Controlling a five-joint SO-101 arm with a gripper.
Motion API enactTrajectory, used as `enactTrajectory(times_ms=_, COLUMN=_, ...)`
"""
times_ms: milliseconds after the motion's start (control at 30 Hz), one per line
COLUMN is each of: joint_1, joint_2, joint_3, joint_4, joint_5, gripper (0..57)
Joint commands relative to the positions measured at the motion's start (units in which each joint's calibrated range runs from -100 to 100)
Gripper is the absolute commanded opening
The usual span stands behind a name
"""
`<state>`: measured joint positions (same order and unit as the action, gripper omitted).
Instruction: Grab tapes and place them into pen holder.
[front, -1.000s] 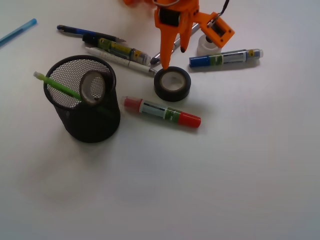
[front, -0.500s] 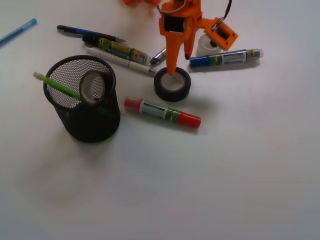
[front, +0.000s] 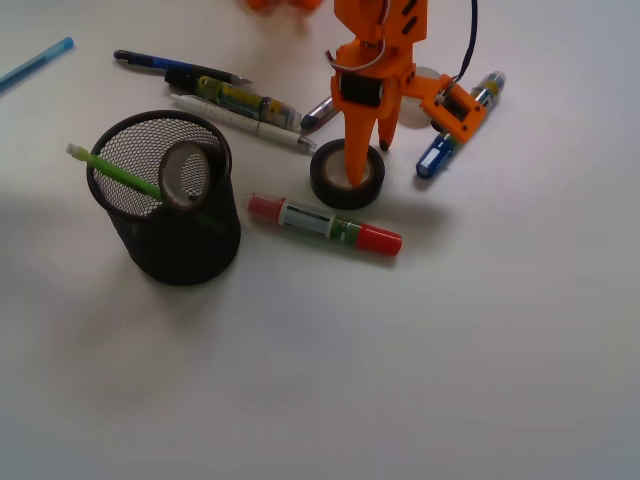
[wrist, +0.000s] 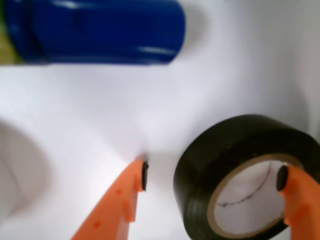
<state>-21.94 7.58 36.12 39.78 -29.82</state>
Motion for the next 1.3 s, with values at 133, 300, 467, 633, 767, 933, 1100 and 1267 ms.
enactTrajectory(times_ms=133, joint_1=-0.38, joint_2=1.13, joint_3=0.02, joint_4=4.31, joint_5=-5.37, gripper=17.7)
enactTrajectory(times_ms=300, joint_1=-0.53, joint_2=1.13, joint_3=-0.34, joint_4=7.29, joint_5=-7.91, gripper=6.1)
enactTrajectory(times_ms=467, joint_1=-0.68, joint_2=1.05, joint_3=-0.34, joint_4=7.29, joint_5=-7.62, gripper=0.2)
enactTrajectory(times_ms=633, joint_1=-0.75, joint_2=0.96, joint_3=-3.24, joint_4=7.37, joint_5=-5.71, gripper=0.2)
enactTrajectory(times_ms=767, joint_1=-1.50, joint_2=-2.52, joint_3=-7.13, joint_4=7.81, joint_5=-3.66, gripper=0.2)
enactTrajectory(times_ms=933, joint_1=-1.50, joint_2=-14.00, joint_3=-7.31, joint_4=7.81, joint_5=-1.07, gripper=0.2)
enactTrajectory(times_ms=1100, joint_1=0.74, joint_2=-25.39, joint_3=-7.31, joint_4=7.29, joint_5=3.47, gripper=0.2)
enactTrajectory(times_ms=1267, joint_1=7.92, joint_2=-31.42, joint_3=-7.22, joint_4=5.71, joint_5=7.33, gripper=0.2)
